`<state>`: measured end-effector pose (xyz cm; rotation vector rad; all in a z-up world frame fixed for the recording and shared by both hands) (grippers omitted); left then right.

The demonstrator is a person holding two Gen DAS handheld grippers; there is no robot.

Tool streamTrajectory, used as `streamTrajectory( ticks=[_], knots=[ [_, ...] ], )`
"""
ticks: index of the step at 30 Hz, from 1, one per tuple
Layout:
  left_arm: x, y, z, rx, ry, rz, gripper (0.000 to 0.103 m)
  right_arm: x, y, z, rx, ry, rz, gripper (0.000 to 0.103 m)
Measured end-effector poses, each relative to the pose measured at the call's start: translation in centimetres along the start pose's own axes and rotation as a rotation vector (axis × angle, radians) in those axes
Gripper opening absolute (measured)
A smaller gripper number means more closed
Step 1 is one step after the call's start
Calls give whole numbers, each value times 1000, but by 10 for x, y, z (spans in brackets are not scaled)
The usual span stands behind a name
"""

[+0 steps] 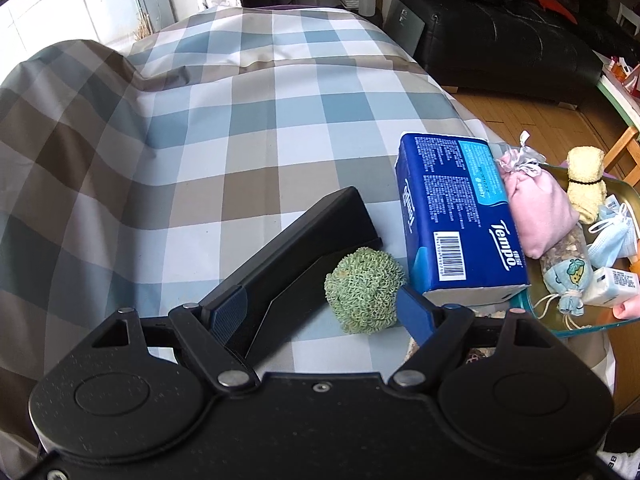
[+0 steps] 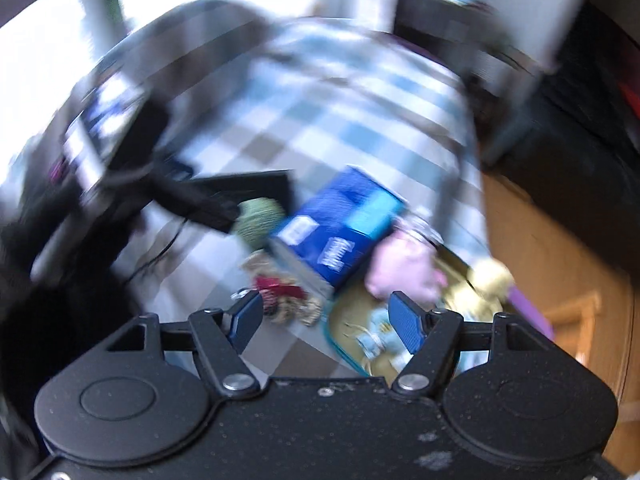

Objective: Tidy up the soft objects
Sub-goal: 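Move the left tool to the green knitted ball while the right tool reaches the leopard-print sachet, then close the left tool on the green knitted ball while the right tool grasps the leopard-print sachet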

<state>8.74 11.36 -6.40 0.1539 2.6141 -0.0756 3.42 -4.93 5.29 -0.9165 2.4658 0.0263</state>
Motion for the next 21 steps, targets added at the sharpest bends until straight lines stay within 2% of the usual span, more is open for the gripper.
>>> streamTrajectory(
  ticks=[3,7,13,21],
  knots=[
    [2,5,4,-1,1,-17,78,-6,15,19,-77,-24,-110,72],
    [4,9,9,-7,0,-24,78,-1,21,58,-202,-31,-111,72],
    [9,13,15,-6,-41,-9,78,22,23,117,-220,-20,-109,72],
    [15,6,17,24,-87,11,78,42,22,149,-210,-58,-112,73]
  ],
)
Point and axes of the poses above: each gripper's, at about its wrist camera, not at the fingertips, and z roughly the way its jaws point, y to its left, x to its underside, the point moved 2 cm from there along z, roughly the way its jaws point, and after that the axes turned 2 degrees about x, right-handed, at the moved point
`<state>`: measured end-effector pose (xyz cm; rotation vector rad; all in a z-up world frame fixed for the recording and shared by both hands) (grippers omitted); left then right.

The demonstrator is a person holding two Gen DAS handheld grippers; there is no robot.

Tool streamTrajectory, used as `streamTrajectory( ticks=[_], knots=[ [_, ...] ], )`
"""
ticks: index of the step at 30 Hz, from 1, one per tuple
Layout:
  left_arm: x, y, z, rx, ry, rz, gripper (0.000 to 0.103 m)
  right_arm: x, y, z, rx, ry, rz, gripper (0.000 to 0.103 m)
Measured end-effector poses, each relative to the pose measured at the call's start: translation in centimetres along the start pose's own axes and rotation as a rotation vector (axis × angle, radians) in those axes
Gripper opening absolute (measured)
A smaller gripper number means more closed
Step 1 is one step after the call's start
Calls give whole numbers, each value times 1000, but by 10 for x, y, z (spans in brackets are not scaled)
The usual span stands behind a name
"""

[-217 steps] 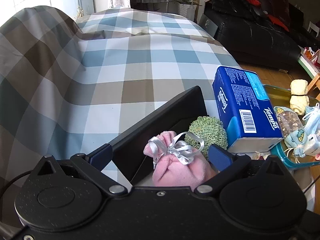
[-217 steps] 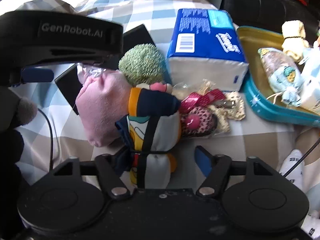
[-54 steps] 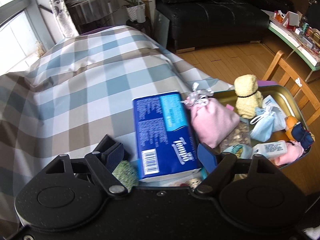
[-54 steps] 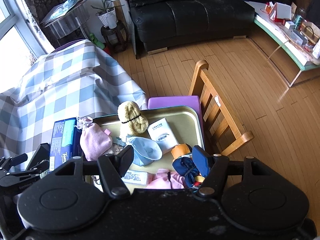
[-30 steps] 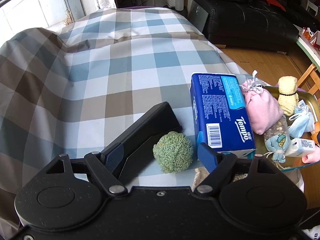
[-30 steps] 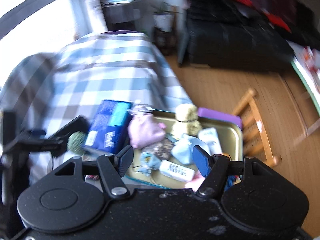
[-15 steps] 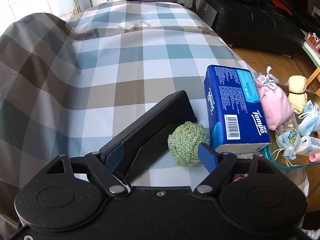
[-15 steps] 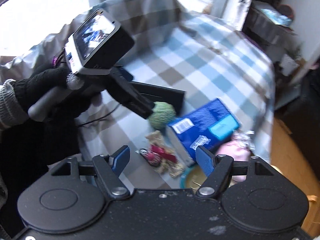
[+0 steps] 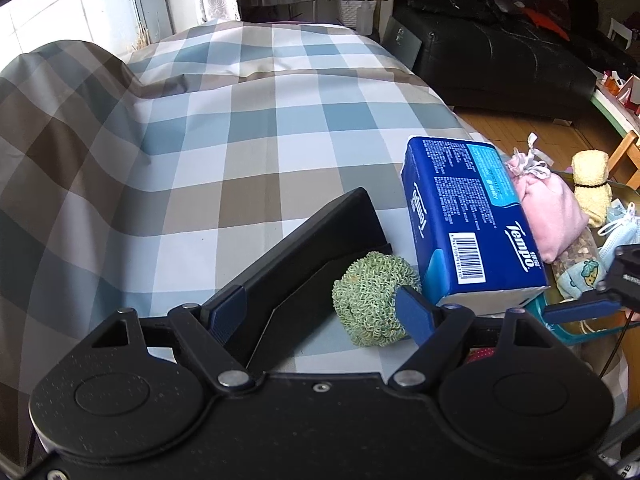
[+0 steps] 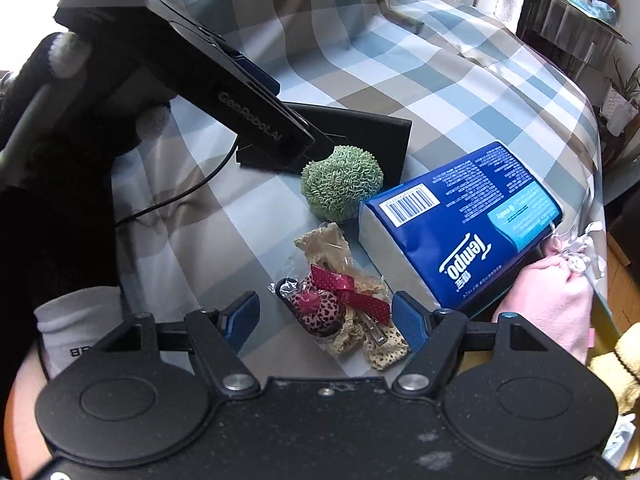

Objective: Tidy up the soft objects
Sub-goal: 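Close the left tool on the green knitted ball while the right tool grasps the leopard-print sachet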

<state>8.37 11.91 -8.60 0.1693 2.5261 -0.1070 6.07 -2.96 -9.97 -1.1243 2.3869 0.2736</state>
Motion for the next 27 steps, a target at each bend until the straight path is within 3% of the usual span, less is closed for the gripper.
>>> streamTrajectory(
  ticks=[20,27],
  knots=[
    [9,-3,8,5,46,7,78,5,15,54,119,21,-106,78],
    [8,-1,9,-6,51,-3,78,9,19,45,47,3,-93,65]
  ],
)
Point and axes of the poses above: each gripper's, at about its wrist camera, not at the fingertips, and z roughly the way its jaws point, y to its left, x to its underside, the point moved 2 cm from there along z, roughly the way its jaws point, and after that the axes turned 2 degrees about x, right-handed, at the moved point
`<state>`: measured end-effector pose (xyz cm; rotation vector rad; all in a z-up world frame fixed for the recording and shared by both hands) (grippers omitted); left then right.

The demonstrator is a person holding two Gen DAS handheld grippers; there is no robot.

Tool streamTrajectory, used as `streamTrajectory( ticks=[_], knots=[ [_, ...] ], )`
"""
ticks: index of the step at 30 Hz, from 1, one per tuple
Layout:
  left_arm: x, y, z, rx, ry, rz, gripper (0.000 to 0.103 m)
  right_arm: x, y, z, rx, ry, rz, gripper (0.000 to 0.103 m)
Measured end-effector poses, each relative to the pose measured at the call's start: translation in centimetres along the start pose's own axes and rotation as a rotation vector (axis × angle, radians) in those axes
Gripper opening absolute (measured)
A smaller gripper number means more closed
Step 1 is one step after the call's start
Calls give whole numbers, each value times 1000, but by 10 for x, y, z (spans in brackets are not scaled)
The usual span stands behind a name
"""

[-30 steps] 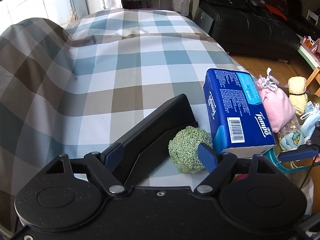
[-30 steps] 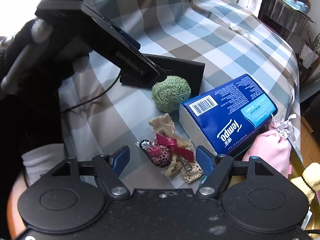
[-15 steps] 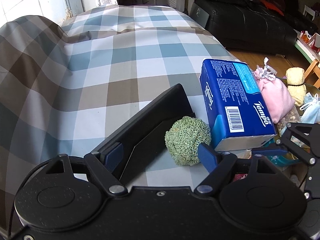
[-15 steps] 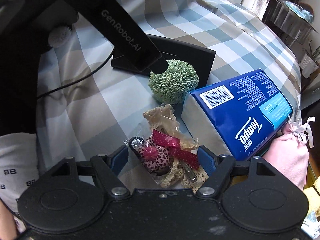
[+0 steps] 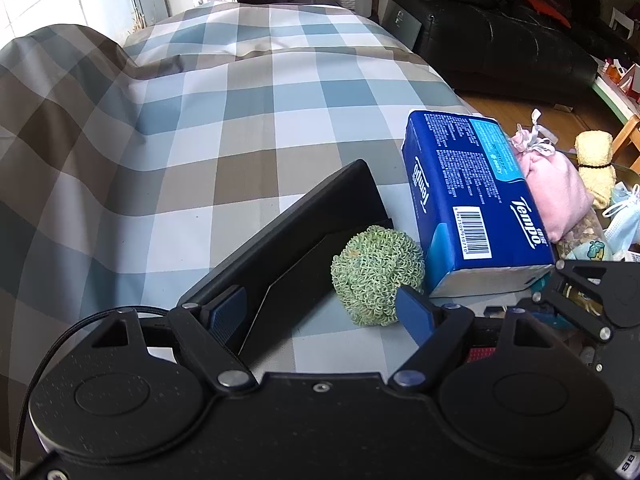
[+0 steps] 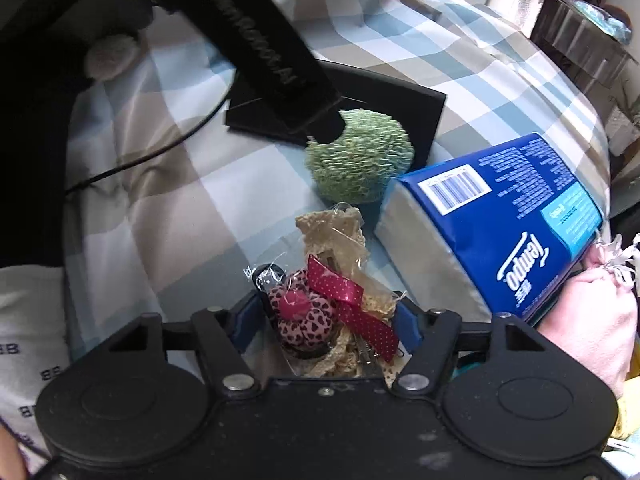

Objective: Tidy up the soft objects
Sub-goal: 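Close the left tool on the green knitted ball while the right tool grasps the leopard-print sachet, then carry the green ball and leopard-print sachet over the gold tray and open both tools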

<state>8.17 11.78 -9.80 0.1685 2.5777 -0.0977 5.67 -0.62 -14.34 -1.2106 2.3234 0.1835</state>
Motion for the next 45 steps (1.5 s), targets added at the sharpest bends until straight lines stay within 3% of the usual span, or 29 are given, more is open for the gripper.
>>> streamTrajectory(
  ticks=[7,12,19,29,33,45],
  knots=[
    [-6,4,-2,-1,3,-32,78,3,3,-32,-87,-70,13,64],
    [-12,0,-1,4,8,-53,78,4,-11,-54,-77,-112,37,64],
    [-17,-17,6,-2,25,-53,77,14,-49,-93,-80,-223,211,65],
    [-33,-12,32,44,128,-321,77,45,-97,-130,68,-383,559,65],
    [-38,-14,39,0,136,-355,77,52,-106,-142,132,-427,620,65],
    [-39,-20,50,-83,153,-455,76,66,-114,-153,176,-479,697,66]
  ],
)
Point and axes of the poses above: each gripper's, at about its wrist camera, not at the fingertips, and z roughly the way its jaws point, y to its left, x to its underside, the point moved 2 cm from there along z, roughly the way its jaws point, and after that the axes turned 2 degrees about x, right-handed, at the moved point
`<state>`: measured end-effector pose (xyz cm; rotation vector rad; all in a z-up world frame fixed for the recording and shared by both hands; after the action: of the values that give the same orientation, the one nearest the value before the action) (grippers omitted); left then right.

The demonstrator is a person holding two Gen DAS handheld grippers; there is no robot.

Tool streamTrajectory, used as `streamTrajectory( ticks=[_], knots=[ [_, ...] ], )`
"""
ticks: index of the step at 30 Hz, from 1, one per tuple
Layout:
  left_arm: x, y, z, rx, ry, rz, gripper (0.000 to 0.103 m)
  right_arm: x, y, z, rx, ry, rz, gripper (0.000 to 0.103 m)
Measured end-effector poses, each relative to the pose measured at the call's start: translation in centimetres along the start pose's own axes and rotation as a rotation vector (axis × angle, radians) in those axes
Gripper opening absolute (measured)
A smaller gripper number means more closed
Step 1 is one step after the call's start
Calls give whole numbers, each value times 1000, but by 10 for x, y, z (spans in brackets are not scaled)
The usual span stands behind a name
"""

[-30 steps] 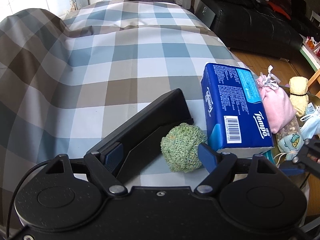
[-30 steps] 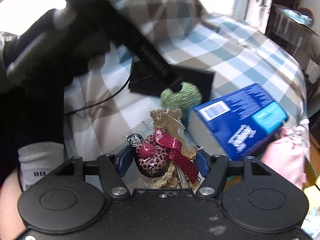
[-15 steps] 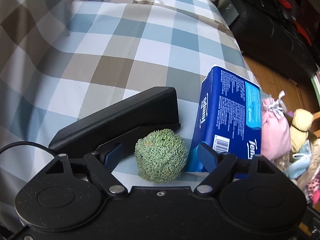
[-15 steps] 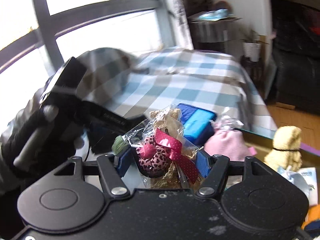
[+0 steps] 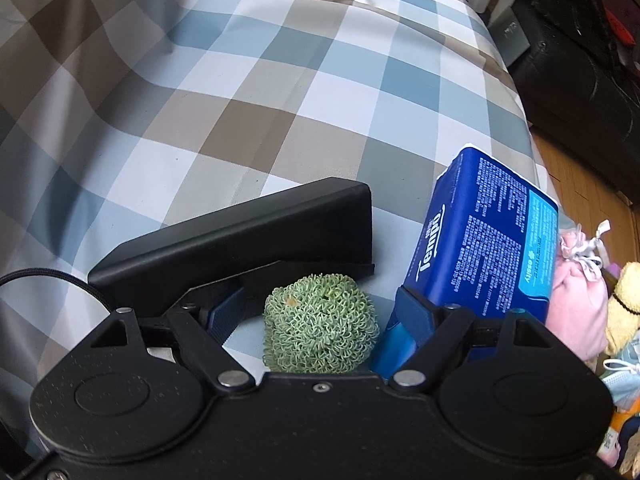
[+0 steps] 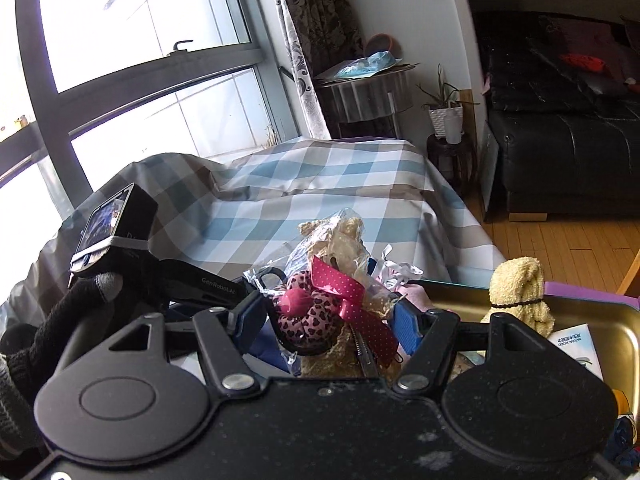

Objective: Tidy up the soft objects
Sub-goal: 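Carry the green ball and leopard-print sachet over the gold tray and open both tools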

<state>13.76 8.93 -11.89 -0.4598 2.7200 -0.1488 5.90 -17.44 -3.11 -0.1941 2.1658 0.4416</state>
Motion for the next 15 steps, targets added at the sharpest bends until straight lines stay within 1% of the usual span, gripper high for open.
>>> streamTrajectory(
  ticks=[1,2,3,4,7,10,13,15],
  knots=[
    [1,1,2,-5,10,-11,74,0,-1,0,3,-1,5,66],
    [2,1,4,-10,23,-20,69,1,-3,0,6,-2,11,67],
    [4,2,8,-12,40,-27,58,1,-4,0,9,-4,16,67],
    [6,3,10,-11,50,-31,56,1,-5,0,12,-5,20,67],
    [8,3,5,-16,32,-21,54,1,-9,-3,25,-18,32,67],
    [9,3,-6,-44,-6,10,54,-1,-15,-8,36,-41,62,67],
    [10,5,-22,-48,-46,40,54,-4,-24,-16,70,-74,94,67],
    [10,5,-36,-58,-89,69,54,-6,-32,-22,99,-103,128,67]
  ],
)
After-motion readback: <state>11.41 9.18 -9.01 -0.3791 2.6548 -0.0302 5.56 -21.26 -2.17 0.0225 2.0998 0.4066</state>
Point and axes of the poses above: each gripper's, at about its wrist camera, not at the fingertips, and z roughly the way its jaws point, y to its left, x to its underside, the point moved 2 cm from there along z, roughly the way its jaws point, and after that the axes turned 2 degrees about x, right-handed, at the moved point
